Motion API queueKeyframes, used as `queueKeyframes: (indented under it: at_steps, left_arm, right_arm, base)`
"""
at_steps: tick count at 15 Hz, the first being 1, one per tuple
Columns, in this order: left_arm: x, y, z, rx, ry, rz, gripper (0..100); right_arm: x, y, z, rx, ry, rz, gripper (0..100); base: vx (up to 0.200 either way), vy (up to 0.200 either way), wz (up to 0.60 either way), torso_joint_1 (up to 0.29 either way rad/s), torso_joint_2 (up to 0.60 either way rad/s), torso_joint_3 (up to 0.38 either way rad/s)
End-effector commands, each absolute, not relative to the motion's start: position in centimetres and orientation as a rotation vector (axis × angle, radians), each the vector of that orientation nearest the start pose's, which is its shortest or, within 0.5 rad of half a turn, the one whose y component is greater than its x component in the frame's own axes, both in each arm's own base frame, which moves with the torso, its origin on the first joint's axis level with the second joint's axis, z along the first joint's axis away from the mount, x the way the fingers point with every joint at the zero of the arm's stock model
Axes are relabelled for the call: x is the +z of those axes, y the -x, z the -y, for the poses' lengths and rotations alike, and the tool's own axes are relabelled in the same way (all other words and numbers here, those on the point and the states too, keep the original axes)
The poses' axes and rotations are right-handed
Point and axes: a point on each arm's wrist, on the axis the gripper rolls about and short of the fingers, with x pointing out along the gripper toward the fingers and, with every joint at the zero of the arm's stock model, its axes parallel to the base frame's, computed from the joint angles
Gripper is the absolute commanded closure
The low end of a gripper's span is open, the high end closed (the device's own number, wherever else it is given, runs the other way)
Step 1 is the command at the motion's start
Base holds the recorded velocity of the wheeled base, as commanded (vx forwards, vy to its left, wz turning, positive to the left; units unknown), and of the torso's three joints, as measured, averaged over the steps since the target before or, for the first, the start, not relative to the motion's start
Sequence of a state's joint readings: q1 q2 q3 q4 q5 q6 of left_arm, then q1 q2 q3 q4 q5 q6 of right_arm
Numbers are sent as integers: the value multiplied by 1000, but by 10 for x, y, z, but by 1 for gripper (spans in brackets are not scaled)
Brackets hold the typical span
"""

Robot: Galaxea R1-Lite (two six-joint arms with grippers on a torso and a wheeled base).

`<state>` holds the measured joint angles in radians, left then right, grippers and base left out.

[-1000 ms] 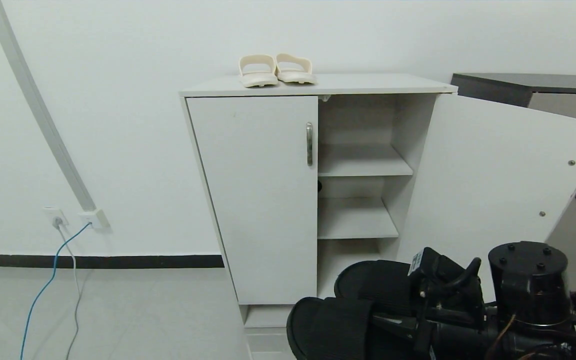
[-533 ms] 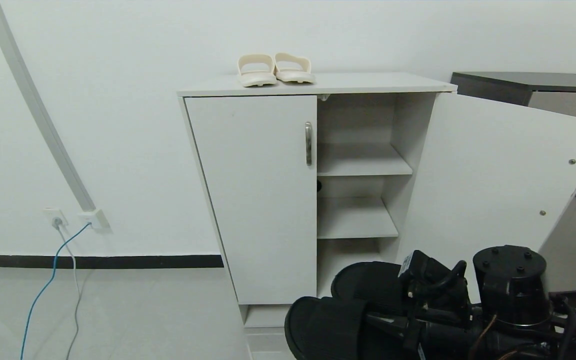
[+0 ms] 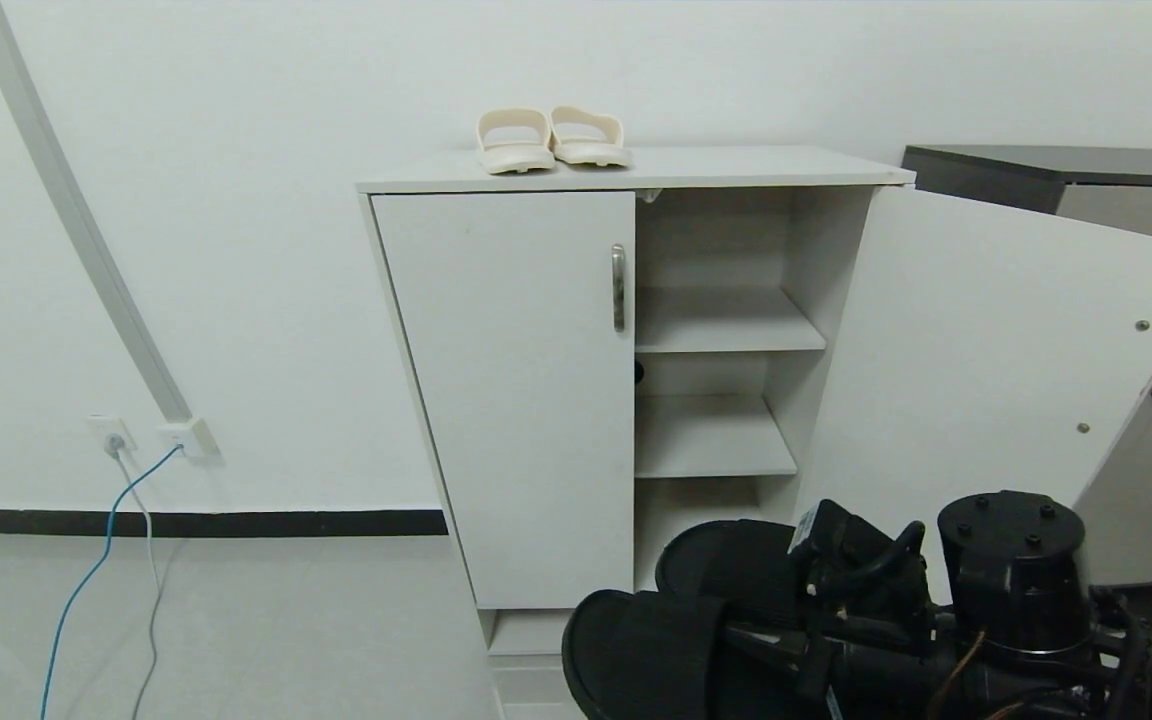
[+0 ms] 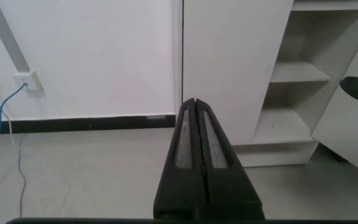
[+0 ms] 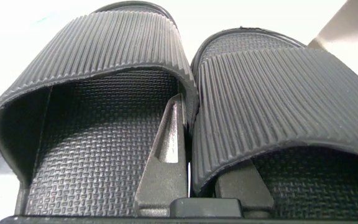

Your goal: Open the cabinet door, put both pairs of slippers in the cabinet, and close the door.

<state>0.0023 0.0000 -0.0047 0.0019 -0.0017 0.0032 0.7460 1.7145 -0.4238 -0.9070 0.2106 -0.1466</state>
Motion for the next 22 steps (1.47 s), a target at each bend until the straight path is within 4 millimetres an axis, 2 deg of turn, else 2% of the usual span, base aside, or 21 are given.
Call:
queueKeyframes:
  at_steps: [1,4,5,6,9,11,12,13,15,17,19,22]
  left_arm:
    - [76,23,0,3,3,-2,100]
    - [76,23,0,3,0,-2,100]
    - [76,23,0,3,2,-2,100]
    - [76,23,0,3,3,-2,100]
    - [76,23,0,3,3,-2,100]
    - [76,23,0,3,3,-2,100]
    - [76,23,0,3,3,-2,100]
    - [76,23,0,2,2,-2,100]
    - [76,23,0,2,2,-2,100]
    - [76,23,0,2,2,-2,100]
    - [76,23,0,2,2,-2,100]
    - [76,23,0,2,5,-2,100]
  right_arm:
    - [113,-191,-183,935,242,-306,100]
    - [118,-196,-212,759,127,-307,100]
    - [118,-197,-212,752,124,-308,100]
    - [111,-205,-230,628,67,-330,100]
    - [94,-223,-252,447,71,-325,100]
    - [89,-232,-270,301,66,-281,100]
    - [89,-233,-270,295,67,-280,100]
    - [82,-241,-280,167,81,-252,100]
    - [80,-251,-291,33,64,-205,100]
    - [75,-259,-296,-26,39,-191,100]
    - [71,-262,-291,-42,50,-201,100]
    - [69,-268,-286,-61,50,-205,100]
  base:
    - [0,0,0,0,0,0]
    - [0,0,0,0,0,0]
    - [0,0,0,0,0,0]
    - [0,0,0,0,0,0]
    - [0,0,0,0,0,0]
    - [0,0,0,0,0,0]
    - [0,0,0,0,0,0]
    - [0,0,0,0,0,0]
    - [0,0,0,0,0,0]
    - [0,0,0,0,0,0]
    - [0,0,0,0,0,0]
    - [0,-200,0,-1,1,2]
